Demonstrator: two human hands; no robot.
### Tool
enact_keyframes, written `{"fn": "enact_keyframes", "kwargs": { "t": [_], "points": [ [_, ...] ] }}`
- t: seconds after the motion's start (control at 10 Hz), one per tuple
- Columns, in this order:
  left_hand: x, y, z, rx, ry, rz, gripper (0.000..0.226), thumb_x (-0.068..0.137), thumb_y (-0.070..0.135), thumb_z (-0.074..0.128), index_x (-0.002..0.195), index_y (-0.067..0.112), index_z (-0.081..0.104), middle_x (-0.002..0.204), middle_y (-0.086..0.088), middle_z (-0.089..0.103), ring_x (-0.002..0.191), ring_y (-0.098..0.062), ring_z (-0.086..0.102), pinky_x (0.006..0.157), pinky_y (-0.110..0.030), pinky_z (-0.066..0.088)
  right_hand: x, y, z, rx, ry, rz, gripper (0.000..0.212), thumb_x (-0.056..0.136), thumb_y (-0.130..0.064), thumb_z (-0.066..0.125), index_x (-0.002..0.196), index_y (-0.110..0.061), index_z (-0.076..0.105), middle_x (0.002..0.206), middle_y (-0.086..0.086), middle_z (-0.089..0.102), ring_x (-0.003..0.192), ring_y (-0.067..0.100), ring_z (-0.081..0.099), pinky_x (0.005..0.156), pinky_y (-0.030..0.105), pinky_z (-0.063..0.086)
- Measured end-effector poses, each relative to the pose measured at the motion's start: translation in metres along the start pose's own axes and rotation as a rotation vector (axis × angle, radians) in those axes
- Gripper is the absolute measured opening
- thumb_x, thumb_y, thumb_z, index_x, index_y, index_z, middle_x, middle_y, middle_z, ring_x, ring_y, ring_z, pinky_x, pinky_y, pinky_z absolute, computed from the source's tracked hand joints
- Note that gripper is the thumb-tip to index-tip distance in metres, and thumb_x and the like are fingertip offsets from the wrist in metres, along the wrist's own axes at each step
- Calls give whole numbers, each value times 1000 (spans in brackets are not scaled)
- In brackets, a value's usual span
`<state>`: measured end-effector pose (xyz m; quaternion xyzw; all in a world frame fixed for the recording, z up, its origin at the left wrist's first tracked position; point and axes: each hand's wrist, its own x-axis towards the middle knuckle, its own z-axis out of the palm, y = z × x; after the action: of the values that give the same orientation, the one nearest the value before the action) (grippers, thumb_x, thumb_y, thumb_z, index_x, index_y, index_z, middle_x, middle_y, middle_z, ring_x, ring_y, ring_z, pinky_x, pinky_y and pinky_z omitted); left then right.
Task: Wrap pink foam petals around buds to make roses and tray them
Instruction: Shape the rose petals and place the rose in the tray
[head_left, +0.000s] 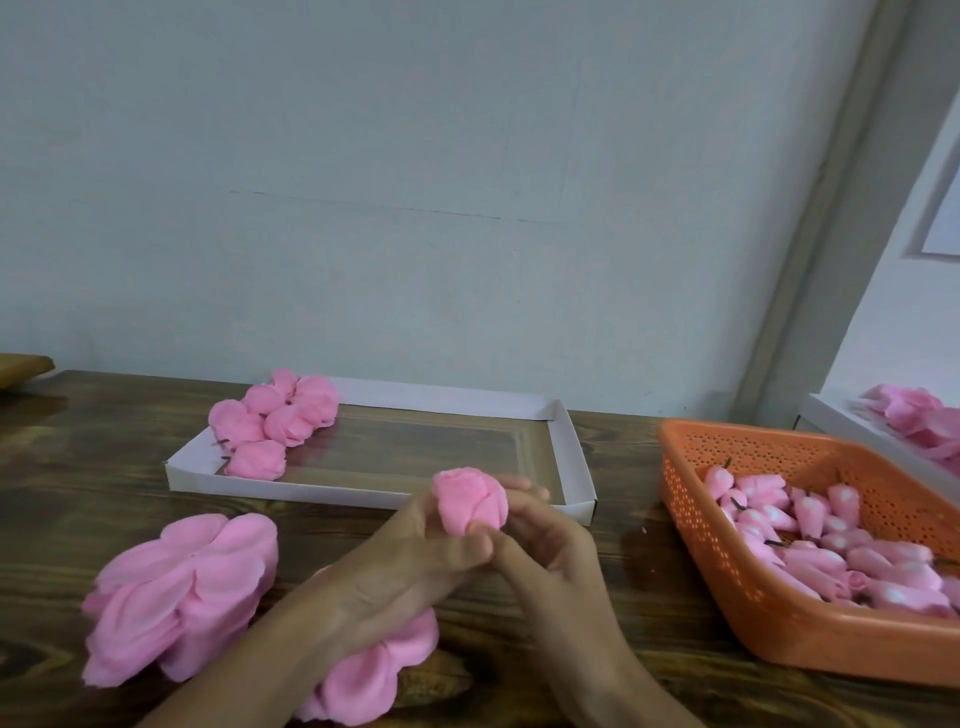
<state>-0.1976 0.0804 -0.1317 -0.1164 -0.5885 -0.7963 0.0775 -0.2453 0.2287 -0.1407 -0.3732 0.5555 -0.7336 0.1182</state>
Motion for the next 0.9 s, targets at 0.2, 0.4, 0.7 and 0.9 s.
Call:
{"fn": "enact_keyframes", "kwargs": {
  "t": [0.2, 0.4, 0.7, 0.9],
  "points": [
    [-12, 11, 5, 108, -13, 13, 25, 86, 40, 84, 102, 25, 74, 137, -2, 69, 124, -22, 66, 74, -25, 53, 2, 1, 5, 228, -205, 192, 32, 98, -15, 67, 127, -3, 71, 130, 22, 70, 117, 31, 66, 96, 40, 55],
    [-11, 6, 5, 181, 48, -18, 32, 82, 33, 81, 96, 5, 72, 136, -5, 70, 122, -33, 67, 64, -30, 45, 5, 4, 1, 435, -214, 313, 40, 97, -11, 66, 134, 6, 63, 126, 28, 66, 109, 36, 56, 82, 34, 51],
    [-10, 7, -2, 571, 527, 307, 16, 81, 19, 85, 73, 12, 72, 74, -12, 72, 71, -31, 68, 64, -43, 56, 2, -7, -20, -997, 99, -560, 42, 101, -5, 60, 130, -35, 59, 128, -10, 56, 109, 9, 60, 87, 25, 51],
    [23, -39, 35, 728, 594, 84, 55, 91, -35, 45, 123, 6, 63, 131, -18, 66, 121, -38, 60, 90, -45, 59, -3, -16, -15, -1143, -163, -625, 41, 102, -25, 65, 143, -31, 61, 147, 0, 51, 115, 15, 54, 90, 32, 51]
  ]
}}
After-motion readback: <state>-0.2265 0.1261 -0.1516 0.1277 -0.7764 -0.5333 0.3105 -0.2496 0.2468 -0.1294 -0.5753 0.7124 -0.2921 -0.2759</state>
